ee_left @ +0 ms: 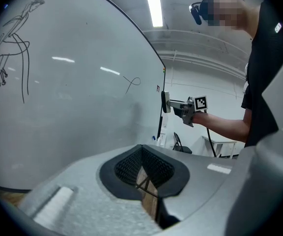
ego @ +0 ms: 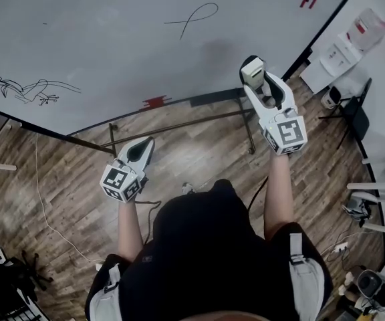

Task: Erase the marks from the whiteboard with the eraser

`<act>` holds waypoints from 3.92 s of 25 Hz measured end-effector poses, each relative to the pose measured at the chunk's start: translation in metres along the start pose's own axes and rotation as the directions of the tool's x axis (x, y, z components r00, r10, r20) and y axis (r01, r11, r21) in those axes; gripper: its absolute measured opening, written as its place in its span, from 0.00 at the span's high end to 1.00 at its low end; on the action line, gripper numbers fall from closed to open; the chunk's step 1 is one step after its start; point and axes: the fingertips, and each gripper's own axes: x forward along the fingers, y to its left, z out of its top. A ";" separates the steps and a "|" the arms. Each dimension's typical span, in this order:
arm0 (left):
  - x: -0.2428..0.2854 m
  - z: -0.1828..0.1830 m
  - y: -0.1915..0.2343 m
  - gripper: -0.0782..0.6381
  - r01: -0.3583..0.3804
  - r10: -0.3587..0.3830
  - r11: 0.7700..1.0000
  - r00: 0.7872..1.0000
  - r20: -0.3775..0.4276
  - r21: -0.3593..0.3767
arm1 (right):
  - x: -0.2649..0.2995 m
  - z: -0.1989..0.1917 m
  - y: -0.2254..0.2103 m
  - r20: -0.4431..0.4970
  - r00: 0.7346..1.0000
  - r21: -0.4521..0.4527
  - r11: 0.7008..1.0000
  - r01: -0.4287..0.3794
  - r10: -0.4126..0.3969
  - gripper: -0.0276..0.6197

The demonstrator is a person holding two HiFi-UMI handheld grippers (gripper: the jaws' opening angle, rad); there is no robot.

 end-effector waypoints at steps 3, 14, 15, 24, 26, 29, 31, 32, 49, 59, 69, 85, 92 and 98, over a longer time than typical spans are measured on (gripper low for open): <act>-0.006 -0.002 0.008 0.88 -0.005 0.005 1.000 1.000 -0.004 -0.004 | 0.013 0.016 -0.009 0.030 0.999 -0.017 0.999 0.027 -0.027 0.60; 0.000 0.003 0.032 0.88 -0.044 0.044 0.999 0.999 0.008 -0.013 | 0.054 0.030 -0.031 0.040 0.999 -0.064 0.997 0.037 -0.035 0.60; 0.003 0.004 0.033 0.88 -0.049 0.049 0.999 0.999 0.011 -0.016 | 0.057 0.029 -0.033 0.039 0.999 -0.065 0.997 0.034 -0.032 0.60; 0.029 0.014 0.045 0.88 -0.071 0.072 0.997 0.997 0.025 -0.028 | 0.092 0.042 -0.058 0.058 0.998 -0.131 0.991 0.027 -0.019 0.60; 0.035 0.015 0.048 0.88 -0.076 0.077 0.997 0.997 0.023 -0.029 | 0.099 0.044 -0.064 0.064 0.998 -0.147 0.989 0.031 -0.022 0.60; 0.042 0.016 0.053 0.88 -0.084 0.085 0.996 0.996 0.019 -0.026 | 0.106 0.055 -0.077 0.103 0.993 -0.171 0.982 0.075 -0.058 0.60; 0.044 0.015 0.058 0.88 -0.095 0.096 0.995 0.995 0.018 -0.027 | 0.108 0.068 -0.082 0.142 0.987 -0.184 0.977 0.103 -0.077 0.60; 0.044 0.015 0.061 0.88 -0.101 0.102 0.994 0.995 0.019 -0.030 | 0.110 0.077 -0.082 0.166 0.983 -0.191 0.976 0.107 -0.075 0.60; 0.057 0.007 0.068 0.88 -0.090 0.090 0.995 0.996 -0.001 -0.049 | 0.127 0.126 -0.077 0.289 0.953 -0.274 0.946 0.175 -0.093 0.60; 0.043 0.001 0.069 0.88 -0.104 0.104 0.993 0.995 -0.010 -0.052 | 0.137 0.125 -0.053 0.303 0.950 -0.269 0.951 0.156 -0.070 0.60; 0.029 -0.003 0.069 0.88 -0.130 0.129 0.990 0.992 -0.015 -0.053 | 0.148 0.112 -0.022 0.252 0.968 -0.344 0.934 0.101 -0.012 0.60; 0.018 -0.007 0.069 0.88 -0.159 0.158 0.986 0.987 -0.024 -0.058 | 0.170 0.078 0.048 0.150 0.981 -0.373 0.926 -0.058 0.122 0.60; 0.015 -0.008 0.064 0.88 -0.172 0.171 0.983 0.985 -0.028 -0.062 | 0.177 0.063 0.079 0.116 0.972 -0.363 0.920 -0.150 0.205 0.60; 0.008 -0.010 0.063 0.88 -0.193 0.192 0.979 0.981 -0.032 -0.068 | 0.184 0.050 0.108 0.075 0.958 -0.383 0.895 -0.229 0.277 0.60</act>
